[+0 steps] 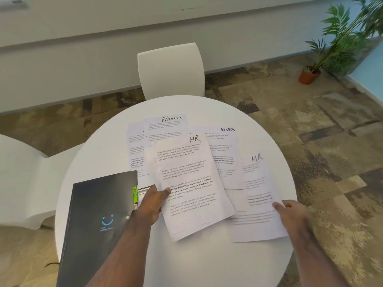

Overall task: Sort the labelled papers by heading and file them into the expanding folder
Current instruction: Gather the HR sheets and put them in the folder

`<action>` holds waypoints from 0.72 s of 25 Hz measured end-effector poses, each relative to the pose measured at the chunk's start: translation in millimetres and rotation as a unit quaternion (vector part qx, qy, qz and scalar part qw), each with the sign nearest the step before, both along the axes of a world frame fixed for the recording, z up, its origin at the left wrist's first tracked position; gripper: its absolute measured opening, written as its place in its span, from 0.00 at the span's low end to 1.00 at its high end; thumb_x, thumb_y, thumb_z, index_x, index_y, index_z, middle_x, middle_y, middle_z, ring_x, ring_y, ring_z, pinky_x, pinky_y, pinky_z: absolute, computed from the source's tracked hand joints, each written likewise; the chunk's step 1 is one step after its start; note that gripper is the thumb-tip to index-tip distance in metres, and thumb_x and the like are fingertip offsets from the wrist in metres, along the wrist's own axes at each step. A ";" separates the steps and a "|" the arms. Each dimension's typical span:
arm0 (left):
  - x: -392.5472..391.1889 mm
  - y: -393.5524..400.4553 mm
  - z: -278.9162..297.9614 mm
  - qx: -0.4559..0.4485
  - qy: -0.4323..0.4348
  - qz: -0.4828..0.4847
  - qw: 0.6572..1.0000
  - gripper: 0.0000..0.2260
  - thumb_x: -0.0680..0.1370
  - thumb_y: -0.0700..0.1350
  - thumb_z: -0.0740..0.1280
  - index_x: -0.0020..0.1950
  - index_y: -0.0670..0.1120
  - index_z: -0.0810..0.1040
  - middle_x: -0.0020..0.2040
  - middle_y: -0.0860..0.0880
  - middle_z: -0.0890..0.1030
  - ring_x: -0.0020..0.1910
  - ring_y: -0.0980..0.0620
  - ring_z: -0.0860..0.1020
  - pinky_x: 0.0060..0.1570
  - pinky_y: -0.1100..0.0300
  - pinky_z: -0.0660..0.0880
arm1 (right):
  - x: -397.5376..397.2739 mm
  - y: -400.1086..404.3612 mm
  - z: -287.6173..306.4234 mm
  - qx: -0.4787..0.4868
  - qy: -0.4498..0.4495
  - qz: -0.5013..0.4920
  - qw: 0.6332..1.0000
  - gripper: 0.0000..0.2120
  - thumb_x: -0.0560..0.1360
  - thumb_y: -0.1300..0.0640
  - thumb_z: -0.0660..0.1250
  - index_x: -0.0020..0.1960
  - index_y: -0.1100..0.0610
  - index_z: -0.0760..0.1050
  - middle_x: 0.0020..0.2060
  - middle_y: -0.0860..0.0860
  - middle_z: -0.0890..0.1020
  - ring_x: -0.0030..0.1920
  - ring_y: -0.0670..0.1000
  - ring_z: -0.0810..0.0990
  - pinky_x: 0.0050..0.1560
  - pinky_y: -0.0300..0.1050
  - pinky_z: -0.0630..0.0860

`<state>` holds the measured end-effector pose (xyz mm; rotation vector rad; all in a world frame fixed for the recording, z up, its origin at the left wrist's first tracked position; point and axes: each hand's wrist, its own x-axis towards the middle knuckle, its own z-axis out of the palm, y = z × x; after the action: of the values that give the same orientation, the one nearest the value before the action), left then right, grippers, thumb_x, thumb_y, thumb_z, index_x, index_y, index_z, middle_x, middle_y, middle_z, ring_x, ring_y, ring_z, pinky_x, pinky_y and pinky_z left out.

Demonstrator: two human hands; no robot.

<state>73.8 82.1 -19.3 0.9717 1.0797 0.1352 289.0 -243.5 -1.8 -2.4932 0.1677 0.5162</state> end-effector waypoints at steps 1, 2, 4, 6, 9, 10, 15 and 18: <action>1.3 0.9 1.5 0.000 0.000 0.003 1.000 0.14 0.80 0.36 0.65 0.63 0.47 0.78 0.56 0.47 0.85 0.54 0.47 0.83 0.58 0.45 0.77 | 5.9 -1.5 6.4 0.010 -0.004 -0.013 1.000 0.09 0.74 0.53 0.71 0.42 0.59 0.82 0.36 0.52 0.84 0.35 0.55 0.80 0.38 0.50 0.80; 2.2 1.8 3.0 0.000 0.000 0.003 1.000 0.14 0.80 0.35 0.65 0.63 0.47 0.78 0.56 0.47 0.85 0.54 0.46 0.83 0.59 0.45 0.77 | 10.9 -2.9 13.3 0.011 -0.005 -0.024 1.000 0.09 0.74 0.52 0.71 0.40 0.58 0.81 0.34 0.51 0.83 0.34 0.56 0.81 0.35 0.50 0.80; 3.6 2.5 4.1 0.000 -0.005 0.002 1.000 0.14 0.80 0.35 0.65 0.64 0.46 0.78 0.58 0.46 0.84 0.56 0.46 0.82 0.59 0.46 0.77 | 21.1 -6.7 26.8 -0.005 -0.011 -0.031 0.999 0.09 0.74 0.52 0.70 0.38 0.55 0.80 0.32 0.50 0.83 0.32 0.56 0.82 0.31 0.47 0.78; 4.4 3.2 7.1 0.004 -0.005 0.001 1.000 0.15 0.80 0.35 0.65 0.65 0.45 0.77 0.59 0.45 0.83 0.57 0.45 0.82 0.59 0.45 0.77 | 34.5 -11.3 38.6 -0.017 -0.013 -0.023 1.000 0.09 0.75 0.52 0.70 0.38 0.54 0.80 0.31 0.50 0.83 0.31 0.55 0.81 0.29 0.43 0.74; 5.0 4.4 8.9 0.007 0.003 -0.002 1.000 0.16 0.80 0.34 0.63 0.67 0.44 0.75 0.62 0.43 0.82 0.62 0.42 0.79 0.64 0.41 0.74 | 44.7 -14.9 51.0 -0.019 -0.007 0.001 1.000 0.07 0.76 0.54 0.70 0.40 0.54 0.82 0.31 0.47 0.82 0.31 0.52 0.80 0.29 0.38 0.68; 4.8 4.9 9.3 0.008 0.007 -0.002 1.000 0.16 0.81 0.34 0.63 0.68 0.44 0.75 0.62 0.43 0.81 0.63 0.42 0.79 0.65 0.40 0.73 | 45.2 -16.3 49.4 -0.017 -0.002 0.007 1.000 0.06 0.76 0.54 0.70 0.43 0.54 0.83 0.32 0.47 0.82 0.32 0.52 0.80 0.29 0.38 0.68; 0.8 5.5 10.0 0.012 0.018 -0.001 1.000 0.16 0.81 0.35 0.64 0.67 0.45 0.76 0.62 0.44 0.82 0.63 0.42 0.79 0.65 0.39 0.72 | 31.0 -24.1 14.1 -0.013 0.033 0.011 0.999 0.10 0.76 0.58 0.70 0.55 0.60 0.82 0.46 0.57 0.85 0.43 0.59 0.82 0.42 0.48 0.77; -3.0 6.5 8.2 0.009 0.018 0.005 1.000 0.16 0.80 0.35 0.64 0.66 0.45 0.76 0.62 0.45 0.82 0.62 0.43 0.79 0.65 0.39 0.72 | 22.4 -29.6 -2.7 -0.022 0.016 0.012 1.000 0.12 0.76 0.60 0.69 0.59 0.61 0.80 0.47 0.58 0.83 0.43 0.59 0.79 0.42 0.47 0.73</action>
<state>70.8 88.7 -11.2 0.9884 1.1185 0.1354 311.4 -273.1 -4.5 -2.5340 0.1646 0.5690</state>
